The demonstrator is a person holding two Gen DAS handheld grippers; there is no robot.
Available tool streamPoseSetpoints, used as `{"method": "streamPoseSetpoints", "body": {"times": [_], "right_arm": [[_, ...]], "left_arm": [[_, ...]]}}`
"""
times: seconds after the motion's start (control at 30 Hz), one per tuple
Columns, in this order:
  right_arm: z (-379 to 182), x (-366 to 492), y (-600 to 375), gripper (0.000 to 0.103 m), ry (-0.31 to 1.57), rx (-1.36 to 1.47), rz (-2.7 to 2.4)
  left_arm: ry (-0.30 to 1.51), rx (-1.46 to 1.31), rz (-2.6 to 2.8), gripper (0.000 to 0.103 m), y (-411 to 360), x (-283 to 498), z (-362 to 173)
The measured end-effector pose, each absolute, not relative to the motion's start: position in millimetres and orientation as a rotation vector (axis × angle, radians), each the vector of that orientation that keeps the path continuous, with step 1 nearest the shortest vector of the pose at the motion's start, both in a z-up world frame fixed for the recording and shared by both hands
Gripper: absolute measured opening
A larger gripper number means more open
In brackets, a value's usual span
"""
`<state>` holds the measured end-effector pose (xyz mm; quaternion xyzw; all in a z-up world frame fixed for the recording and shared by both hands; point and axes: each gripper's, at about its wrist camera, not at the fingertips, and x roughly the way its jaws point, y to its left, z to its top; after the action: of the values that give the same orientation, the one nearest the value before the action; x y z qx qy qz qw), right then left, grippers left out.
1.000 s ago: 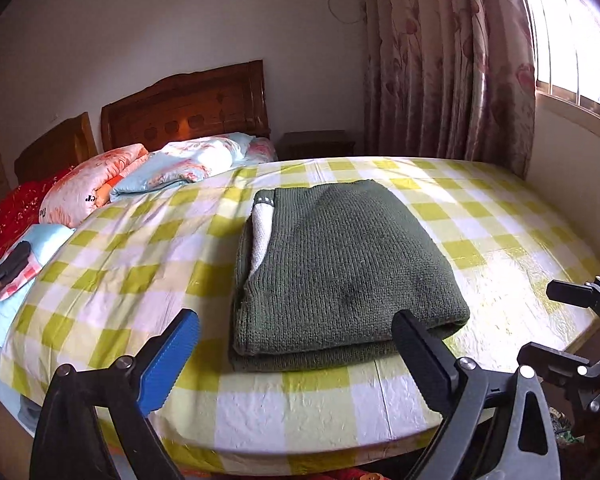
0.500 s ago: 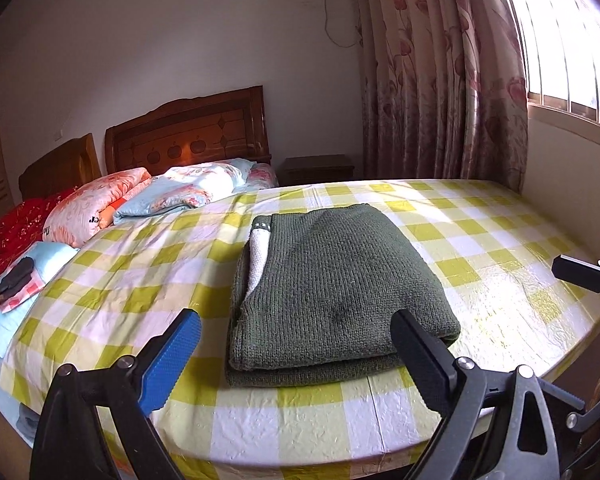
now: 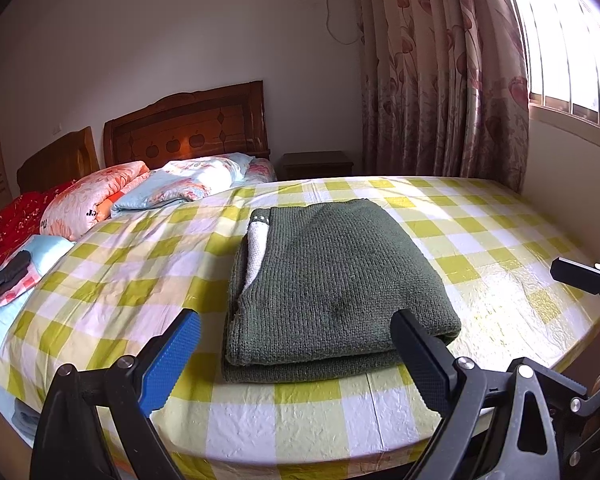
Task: Fold small clothes
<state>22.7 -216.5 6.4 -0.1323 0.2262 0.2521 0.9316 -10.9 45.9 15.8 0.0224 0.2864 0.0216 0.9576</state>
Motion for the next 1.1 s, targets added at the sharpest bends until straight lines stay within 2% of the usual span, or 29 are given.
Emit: {"method": "streamPoseSetpoints", "body": {"times": [1.1], "right_arm": [[4.5,21.1,-213.2,0.103,0.473,-0.273,0.516]], "left_arm": [[0.592,0.033,0.039,0.097,47.3,-9.4,13.2]]}}
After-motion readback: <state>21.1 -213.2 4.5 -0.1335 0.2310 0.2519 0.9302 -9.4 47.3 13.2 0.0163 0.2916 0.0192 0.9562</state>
